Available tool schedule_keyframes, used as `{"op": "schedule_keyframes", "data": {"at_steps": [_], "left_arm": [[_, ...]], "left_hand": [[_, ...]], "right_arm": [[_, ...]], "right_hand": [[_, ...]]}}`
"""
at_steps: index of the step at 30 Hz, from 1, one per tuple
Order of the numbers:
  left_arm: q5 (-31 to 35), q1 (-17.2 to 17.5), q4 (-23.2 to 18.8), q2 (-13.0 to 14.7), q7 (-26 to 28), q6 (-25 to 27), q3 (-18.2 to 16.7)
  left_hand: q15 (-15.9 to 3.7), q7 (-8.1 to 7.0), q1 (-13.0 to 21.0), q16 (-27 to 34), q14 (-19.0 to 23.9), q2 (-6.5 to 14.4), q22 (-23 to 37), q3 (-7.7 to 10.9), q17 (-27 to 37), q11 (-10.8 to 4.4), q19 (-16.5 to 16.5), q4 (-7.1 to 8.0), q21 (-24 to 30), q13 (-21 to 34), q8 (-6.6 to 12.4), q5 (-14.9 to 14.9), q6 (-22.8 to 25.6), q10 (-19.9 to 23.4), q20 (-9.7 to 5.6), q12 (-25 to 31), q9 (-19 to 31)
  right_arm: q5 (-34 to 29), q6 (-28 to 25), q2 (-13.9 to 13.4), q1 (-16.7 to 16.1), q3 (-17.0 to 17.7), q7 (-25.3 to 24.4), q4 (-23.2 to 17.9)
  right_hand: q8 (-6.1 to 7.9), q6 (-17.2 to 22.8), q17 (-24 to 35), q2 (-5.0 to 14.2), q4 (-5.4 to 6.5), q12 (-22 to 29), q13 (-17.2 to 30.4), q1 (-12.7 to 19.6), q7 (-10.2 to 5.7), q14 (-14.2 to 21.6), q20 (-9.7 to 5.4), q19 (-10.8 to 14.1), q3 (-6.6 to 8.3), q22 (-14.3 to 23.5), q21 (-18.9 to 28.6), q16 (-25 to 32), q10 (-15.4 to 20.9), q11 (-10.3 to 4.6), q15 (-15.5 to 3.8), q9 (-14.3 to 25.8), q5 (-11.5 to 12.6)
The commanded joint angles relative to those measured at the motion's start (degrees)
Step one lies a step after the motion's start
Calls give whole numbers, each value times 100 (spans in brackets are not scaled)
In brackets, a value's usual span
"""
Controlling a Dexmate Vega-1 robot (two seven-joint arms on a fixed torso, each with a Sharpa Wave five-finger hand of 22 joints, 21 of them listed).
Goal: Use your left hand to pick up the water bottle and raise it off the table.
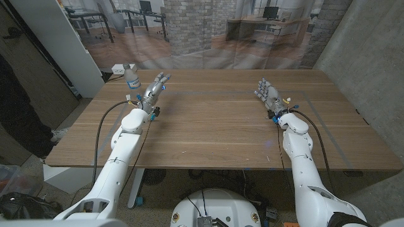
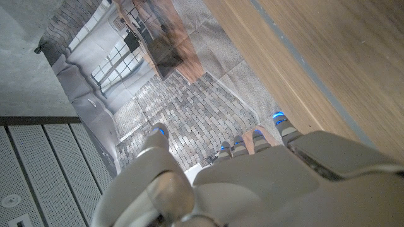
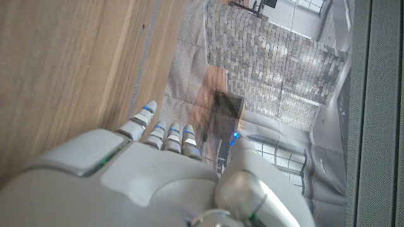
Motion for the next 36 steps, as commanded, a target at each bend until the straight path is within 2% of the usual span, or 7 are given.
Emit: {"op": "schedule_keyframes", "data": {"at_steps": [1,20,36], "left_arm": [[441,-53,-52,-30,201,-195,-53],[1134,14,-511,-12,597,-91,-78],[1426,90,-907,53,598,85,-126]], "left_hand": [[57,47,61,32,-89,-29,26,13,21,-12,-116,-50,8,34,59,17,-605,-245,50,49,12],[116,40,166,37,-45,5,36,51,28,74,-174,-114,-30,49,87,21,-505,-210,123,69,18],[131,38,213,25,-54,15,43,63,31,116,-193,-141,-46,58,67,18,-525,-216,136,70,20]], "right_arm": [[-94,51,81,94,129,96,132],[-106,112,101,136,186,170,229],[-98,136,127,114,194,184,217]], "right_hand": [[37,-9,27,-9,-8,33,9,18,65,-44,4,37,37,15,25,27,-3,33,-10,17,41],[36,-9,26,-7,-16,34,9,17,61,-41,7,38,41,15,25,27,0,41,-1,17,44],[36,-7,26,-9,-23,32,9,14,62,-39,11,36,42,15,24,27,-2,41,2,17,45]]}}
